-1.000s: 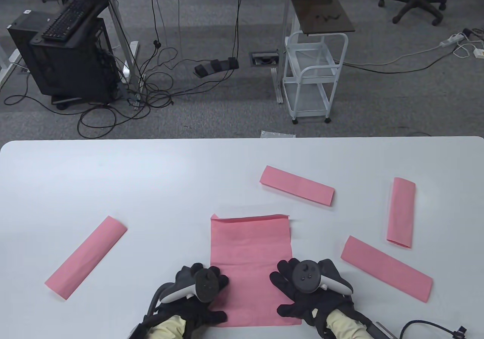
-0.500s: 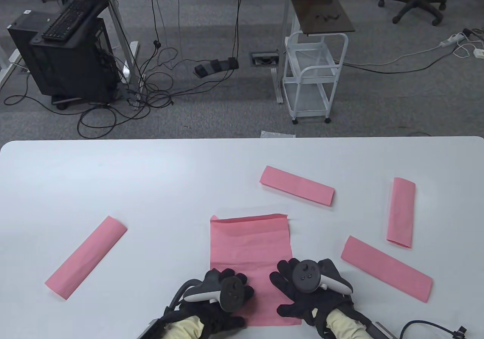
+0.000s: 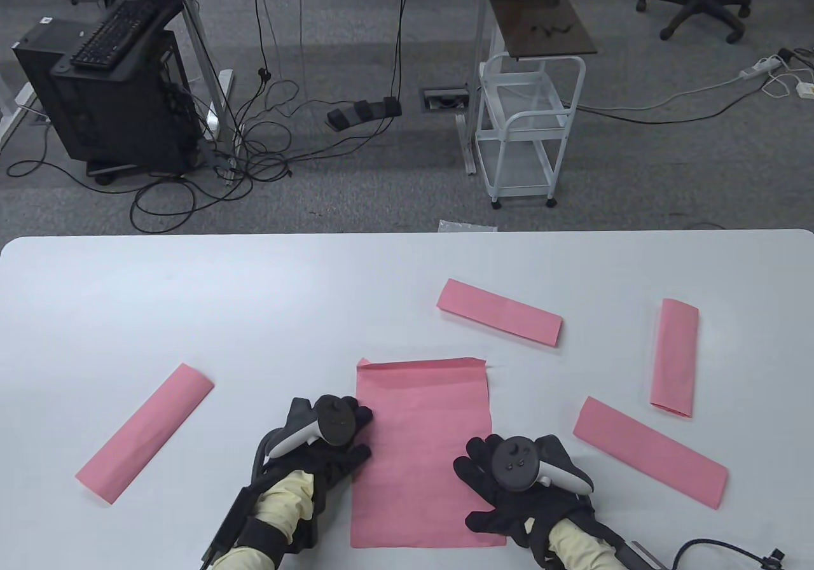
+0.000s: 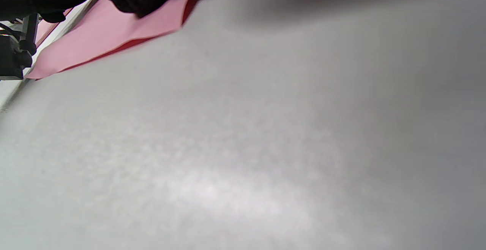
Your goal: Unfold complexly folded papers and stack
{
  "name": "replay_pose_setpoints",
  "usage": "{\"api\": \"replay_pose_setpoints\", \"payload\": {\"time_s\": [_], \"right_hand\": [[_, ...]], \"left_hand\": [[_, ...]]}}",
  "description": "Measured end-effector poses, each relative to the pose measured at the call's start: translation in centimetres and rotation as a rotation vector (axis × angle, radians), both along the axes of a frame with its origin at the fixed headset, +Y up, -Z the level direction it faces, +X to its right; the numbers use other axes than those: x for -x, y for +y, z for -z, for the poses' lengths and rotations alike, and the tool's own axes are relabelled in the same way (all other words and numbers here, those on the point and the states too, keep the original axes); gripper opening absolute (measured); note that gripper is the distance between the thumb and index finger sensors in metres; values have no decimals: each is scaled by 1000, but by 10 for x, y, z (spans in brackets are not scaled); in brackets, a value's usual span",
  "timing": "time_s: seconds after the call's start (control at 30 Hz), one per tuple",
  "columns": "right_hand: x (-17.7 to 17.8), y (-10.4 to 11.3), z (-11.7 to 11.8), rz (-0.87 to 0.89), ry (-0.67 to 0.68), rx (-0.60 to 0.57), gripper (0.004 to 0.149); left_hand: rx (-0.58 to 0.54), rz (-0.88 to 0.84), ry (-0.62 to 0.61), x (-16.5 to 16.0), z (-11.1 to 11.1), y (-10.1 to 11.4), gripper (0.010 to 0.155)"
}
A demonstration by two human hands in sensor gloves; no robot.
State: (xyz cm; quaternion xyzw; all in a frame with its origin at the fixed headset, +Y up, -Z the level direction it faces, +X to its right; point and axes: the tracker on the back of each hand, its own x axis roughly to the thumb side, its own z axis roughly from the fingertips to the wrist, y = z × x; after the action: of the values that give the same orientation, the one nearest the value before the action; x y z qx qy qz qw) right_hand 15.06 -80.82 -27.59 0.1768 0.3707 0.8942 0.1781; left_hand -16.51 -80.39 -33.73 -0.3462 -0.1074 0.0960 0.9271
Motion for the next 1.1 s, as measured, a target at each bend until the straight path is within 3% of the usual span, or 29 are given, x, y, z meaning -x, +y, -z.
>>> {"api": "replay_pose_setpoints", "payload": {"time_s": [0.1, 0.17, 0.23, 0.3, 0.37, 0.57, 0.83, 1.1], "right_hand": [[0, 0, 0, 1, -1, 4, 75], [0, 0, 0, 1, -2, 4, 75], [0, 0, 0, 2, -2, 6, 75], [0, 0, 0, 3, -2, 8, 75], [0, 0, 0, 2, -2, 8, 75], [0, 0, 0, 2, -2, 8, 75], [0, 0, 0, -1, -1, 6, 75], [1, -1, 0, -6, 4, 9, 75]], "left_hand": [[30, -15, 7, -7, 2, 10, 62], [-17, -66, -34, -21, -3, 21, 67], [-81, -80, -177, -46, -11, 27, 66], [-60, -29, -329, -73, -18, 24, 67], [-41, -20, -378, -89, -18, 17, 68], [-24, -5, -244, -92, 16, 2, 67], [-27, 39, 43, -51, 79, 0, 67], [-32, 31, 96, -46, 90, 1, 67]]}}
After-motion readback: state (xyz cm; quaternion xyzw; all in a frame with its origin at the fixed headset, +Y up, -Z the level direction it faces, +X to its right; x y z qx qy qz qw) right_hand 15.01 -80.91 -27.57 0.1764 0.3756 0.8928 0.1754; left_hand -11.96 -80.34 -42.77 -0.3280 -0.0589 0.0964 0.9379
